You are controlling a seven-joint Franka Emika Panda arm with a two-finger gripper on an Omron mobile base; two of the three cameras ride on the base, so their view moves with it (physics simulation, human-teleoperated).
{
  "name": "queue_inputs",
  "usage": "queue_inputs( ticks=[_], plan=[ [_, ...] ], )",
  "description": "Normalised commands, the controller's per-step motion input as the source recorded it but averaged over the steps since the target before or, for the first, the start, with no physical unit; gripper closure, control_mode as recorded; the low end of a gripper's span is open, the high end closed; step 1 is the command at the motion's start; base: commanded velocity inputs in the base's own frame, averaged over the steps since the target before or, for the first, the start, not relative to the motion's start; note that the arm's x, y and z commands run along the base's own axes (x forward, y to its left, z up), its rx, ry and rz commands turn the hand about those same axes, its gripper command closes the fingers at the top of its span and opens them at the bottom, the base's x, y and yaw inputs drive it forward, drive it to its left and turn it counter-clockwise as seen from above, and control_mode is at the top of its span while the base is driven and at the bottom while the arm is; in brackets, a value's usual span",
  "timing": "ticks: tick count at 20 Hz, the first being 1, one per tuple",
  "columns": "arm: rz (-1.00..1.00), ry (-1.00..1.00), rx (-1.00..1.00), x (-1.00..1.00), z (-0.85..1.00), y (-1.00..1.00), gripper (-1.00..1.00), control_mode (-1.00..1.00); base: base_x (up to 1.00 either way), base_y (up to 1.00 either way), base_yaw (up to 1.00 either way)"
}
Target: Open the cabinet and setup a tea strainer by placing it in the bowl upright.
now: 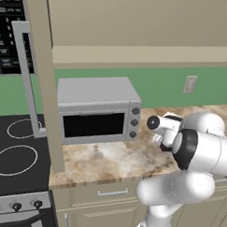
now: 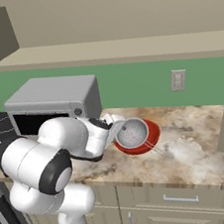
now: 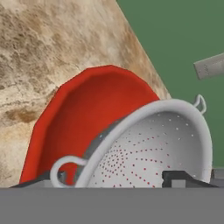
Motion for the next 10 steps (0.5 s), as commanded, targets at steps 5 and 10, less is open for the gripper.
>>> queue_inputs(
  ticks=[5,10],
  plan=[
    [0.0,0.01,0.0,0.0,0.0,0.02,-1.0,-1.0,0.0,0.0,0.0],
    [0.0,0.11,0.0,0.0,0.24,0.02,-1.0,-1.0,0.0,0.0,0.0]
  ],
)
